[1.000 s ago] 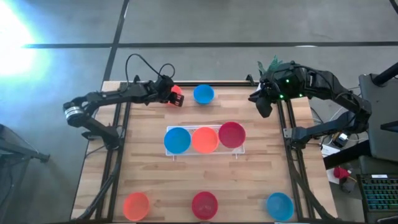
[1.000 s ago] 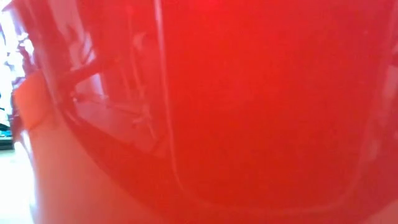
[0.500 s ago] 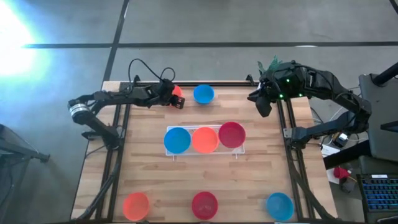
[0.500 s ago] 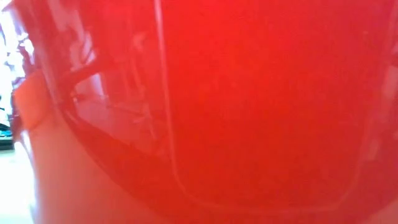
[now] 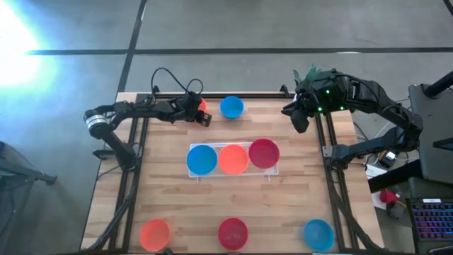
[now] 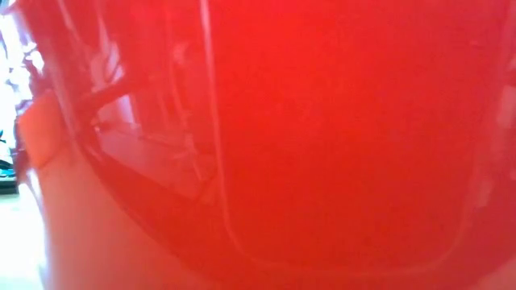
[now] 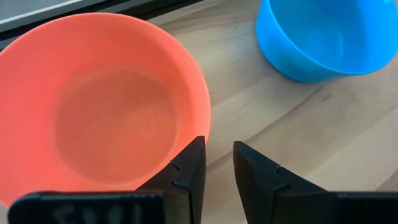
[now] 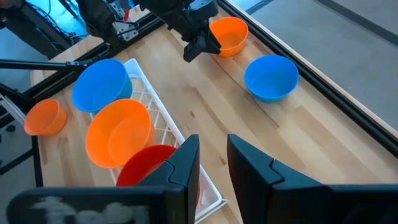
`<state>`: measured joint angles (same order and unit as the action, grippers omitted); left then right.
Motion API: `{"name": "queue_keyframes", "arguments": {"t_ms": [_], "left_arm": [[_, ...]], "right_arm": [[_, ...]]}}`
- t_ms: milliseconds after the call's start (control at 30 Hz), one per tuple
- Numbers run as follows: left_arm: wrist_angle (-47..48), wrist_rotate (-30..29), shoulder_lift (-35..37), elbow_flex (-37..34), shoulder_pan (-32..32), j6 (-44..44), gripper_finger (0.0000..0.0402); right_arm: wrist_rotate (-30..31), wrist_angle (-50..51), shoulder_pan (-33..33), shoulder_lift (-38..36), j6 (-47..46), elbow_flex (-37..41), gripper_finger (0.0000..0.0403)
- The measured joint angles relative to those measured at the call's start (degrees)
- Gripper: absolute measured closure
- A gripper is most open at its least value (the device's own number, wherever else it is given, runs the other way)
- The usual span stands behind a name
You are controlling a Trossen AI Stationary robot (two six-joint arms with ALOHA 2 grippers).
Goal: Pick & Place Mini bowls
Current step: Stack the top orange bowl on the orange bowl on the shelf
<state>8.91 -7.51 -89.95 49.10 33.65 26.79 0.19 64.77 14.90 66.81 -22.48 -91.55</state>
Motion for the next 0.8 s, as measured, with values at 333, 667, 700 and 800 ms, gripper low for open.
{"name": "queue_keyframes", "arguments": {"t_ms": [333,667,700,800], "left_arm": [[4.64,0.05,0.14,5.60,0.00,-2.31,0.0312],[8.14,-6.90,0.20,7.90,0.02,0.18,0.0312],[8.29,-8.14,0.20,7.85,0.02,1.78,0.0312],[8.10,-9.52,0.16,7.85,0.04,4.50,0.0312]], "right_arm": [[0.00,-0.17,0.00,0.00,0.02,0.00,0.0323],[0.00,-0.24,0.00,0.00,0.02,0.00,0.0323],[0.00,-0.26,0.00,0.00,0.00,0.00,0.0323],[-0.02,-0.26,0.02,0.00,0.00,0.00,0.0323]]}}
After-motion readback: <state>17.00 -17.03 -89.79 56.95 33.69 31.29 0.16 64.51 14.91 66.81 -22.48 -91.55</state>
